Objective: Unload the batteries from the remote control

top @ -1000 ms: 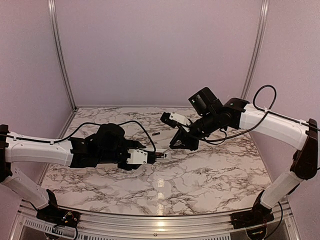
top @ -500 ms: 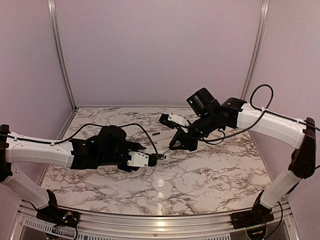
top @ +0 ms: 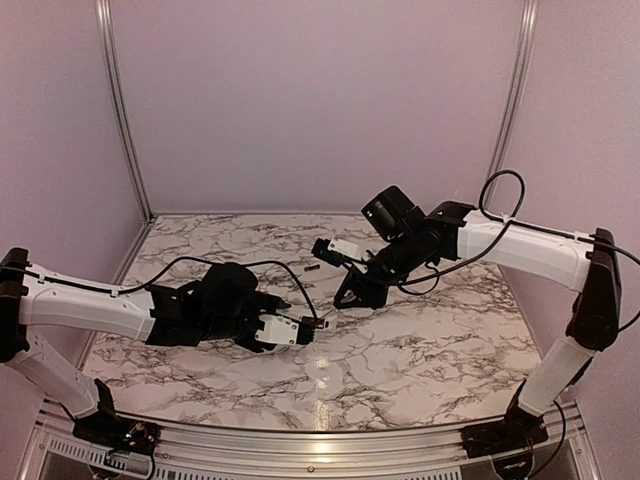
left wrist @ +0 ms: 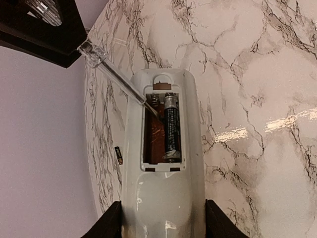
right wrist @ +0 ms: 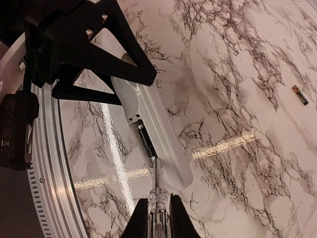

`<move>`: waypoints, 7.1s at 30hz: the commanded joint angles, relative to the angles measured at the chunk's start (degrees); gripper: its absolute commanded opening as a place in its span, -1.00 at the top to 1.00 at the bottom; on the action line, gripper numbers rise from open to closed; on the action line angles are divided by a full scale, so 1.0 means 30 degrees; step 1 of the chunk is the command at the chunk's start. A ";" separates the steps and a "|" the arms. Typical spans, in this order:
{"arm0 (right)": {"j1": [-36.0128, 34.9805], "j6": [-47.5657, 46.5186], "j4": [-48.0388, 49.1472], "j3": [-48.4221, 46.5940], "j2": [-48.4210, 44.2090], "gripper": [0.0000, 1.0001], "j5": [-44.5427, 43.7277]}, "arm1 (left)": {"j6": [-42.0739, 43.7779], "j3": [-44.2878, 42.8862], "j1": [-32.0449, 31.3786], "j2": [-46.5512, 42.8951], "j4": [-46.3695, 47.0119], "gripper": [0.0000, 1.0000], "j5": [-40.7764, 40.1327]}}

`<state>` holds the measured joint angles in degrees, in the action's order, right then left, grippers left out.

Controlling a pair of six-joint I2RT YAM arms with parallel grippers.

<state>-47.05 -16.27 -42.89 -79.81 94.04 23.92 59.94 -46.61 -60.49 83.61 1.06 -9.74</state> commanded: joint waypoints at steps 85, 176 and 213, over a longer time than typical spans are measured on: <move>-0.0113 0.4368 0.0366 -0.5010 0.6105 1.00 -0.1309 | 0.1439 0.2760 -0.0139 0.2487 0.9175 1.00 -0.6271; 0.2293 1.7818 -0.0819 -0.0872 -0.6348 1.00 -1.3017 | -3.7526 -1.9956 -0.0549 1.7792 -0.9493 1.00 -0.5676; 0.2455 1.6271 0.0417 0.1310 -0.7839 1.00 -1.5013 | -3.5597 -1.4187 -0.0579 1.1877 -0.3891 -0.98 -0.5477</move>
<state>-40.36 35.38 -43.53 -76.79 72.55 -17.78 -49.84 -93.82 -61.95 126.26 -16.95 -24.53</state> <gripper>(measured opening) 0.119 0.989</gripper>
